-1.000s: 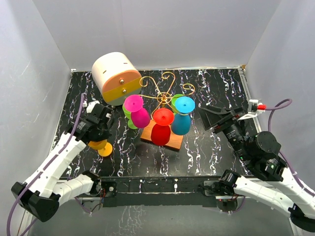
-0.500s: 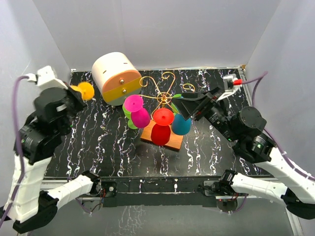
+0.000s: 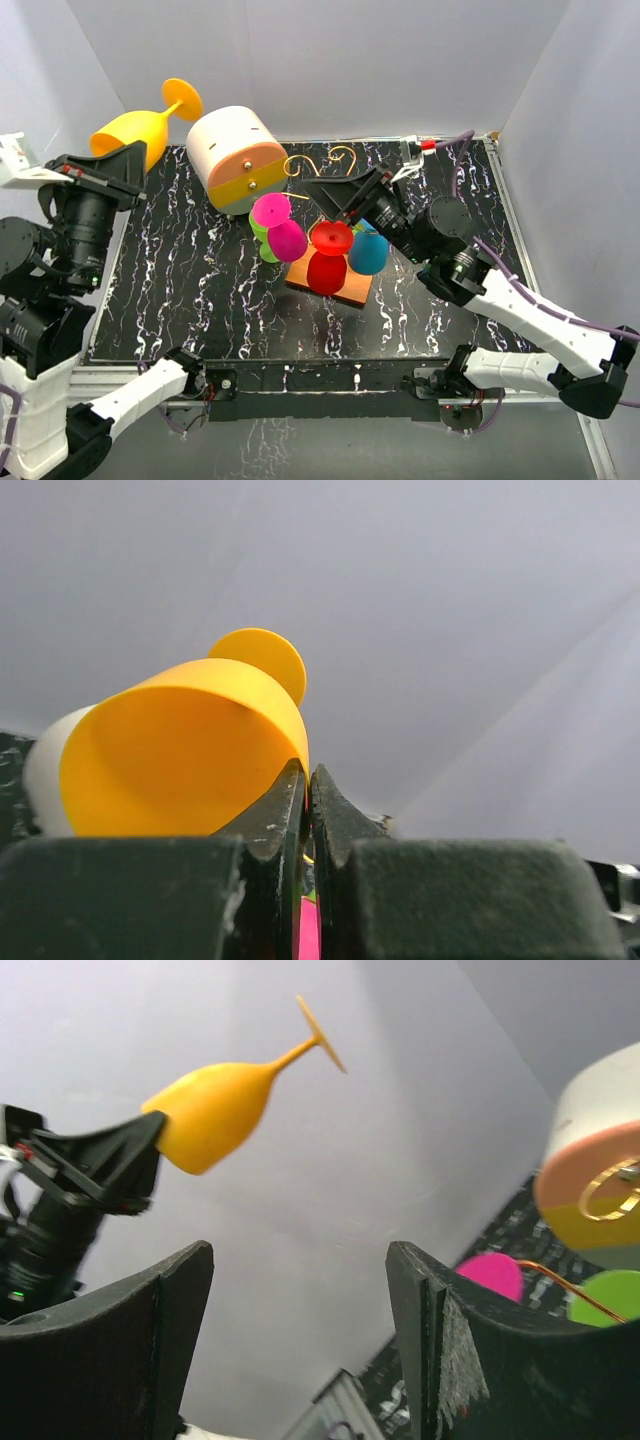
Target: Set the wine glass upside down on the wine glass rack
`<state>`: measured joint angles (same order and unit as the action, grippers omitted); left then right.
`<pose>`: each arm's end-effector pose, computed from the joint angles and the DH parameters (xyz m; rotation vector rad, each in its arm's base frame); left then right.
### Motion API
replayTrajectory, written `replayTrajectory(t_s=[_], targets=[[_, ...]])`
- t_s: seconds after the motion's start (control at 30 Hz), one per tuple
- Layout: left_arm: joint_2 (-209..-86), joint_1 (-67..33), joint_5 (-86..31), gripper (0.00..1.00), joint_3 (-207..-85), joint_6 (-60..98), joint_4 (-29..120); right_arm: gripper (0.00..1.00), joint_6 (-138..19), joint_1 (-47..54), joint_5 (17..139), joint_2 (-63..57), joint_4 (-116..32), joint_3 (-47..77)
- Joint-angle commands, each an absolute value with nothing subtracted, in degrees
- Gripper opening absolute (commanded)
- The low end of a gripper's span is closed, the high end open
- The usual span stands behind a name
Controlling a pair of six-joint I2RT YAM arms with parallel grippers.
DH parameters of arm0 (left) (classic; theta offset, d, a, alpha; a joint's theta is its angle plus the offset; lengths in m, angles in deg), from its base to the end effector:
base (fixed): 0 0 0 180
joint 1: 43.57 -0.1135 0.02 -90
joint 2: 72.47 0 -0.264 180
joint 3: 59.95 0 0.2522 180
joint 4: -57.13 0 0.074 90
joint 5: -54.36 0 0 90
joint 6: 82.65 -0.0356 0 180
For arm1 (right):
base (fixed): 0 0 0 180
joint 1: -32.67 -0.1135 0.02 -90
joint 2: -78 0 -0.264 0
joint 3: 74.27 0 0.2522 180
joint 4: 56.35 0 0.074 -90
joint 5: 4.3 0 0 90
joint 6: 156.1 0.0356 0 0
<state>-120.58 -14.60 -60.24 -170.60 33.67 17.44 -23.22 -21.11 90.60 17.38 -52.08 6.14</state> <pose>0.0580 -0.0151 0.5751 -0.3570 1.1780 -0.5916 0.1403 0.1864 0.4582 -0.0558 1.4334 1.3667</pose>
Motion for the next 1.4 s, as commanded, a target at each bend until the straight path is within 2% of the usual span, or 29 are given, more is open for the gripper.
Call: replayTrajectory(t_s=[0.0, 0.17, 0.23, 0.3, 0.6, 0.83, 1.27, 1.37], targets=[[-123.03, -14.85, -48.56, 0.00, -170.01, 37.90, 25.80, 0.67, -12.64, -21.21, 87.94, 13.56, -67.35, 6.86], [-125.36, -14.85, -38.65, 0.00, -169.28, 42.19, 32.34, 0.65, -7.95, -21.20, 90.78, 9.28, -70.74, 10.49], [-125.44, -14.85, -36.30, 0.00, -167.04, 43.74, 36.52, 0.56, -3.64, -21.19, 94.46, 8.20, -71.77, 11.32], [-125.69, -14.84, -35.63, 0.00, -165.76, 44.88, 38.44, 0.53, -2.24, -21.21, 96.53, 7.16, -73.53, 12.49], [-126.89, -14.87, -26.06, 0.00, -163.21, 49.05, 45.38, 0.55, 6.54, -21.21, 106.24, 4.02, -73.71, 15.31], [-127.09, -14.85, -20.84, 0.00, -162.21, 51.00, 48.07, 0.54, 7.55, -21.21, 105.69, 2.09, -74.80, 17.80], [-126.49, -14.83, -20.91, 0.00, -160.87, 51.29, 48.12, 0.54, 6.41, -21.21, 106.30, 2.83, -86.54, 13.45], [-126.36, -14.88, -20.60, 0.00, -160.64, 51.51, 48.66, 0.53, 7.16, -21.21, 106.90, 2.52, -85.49, 13.86]])
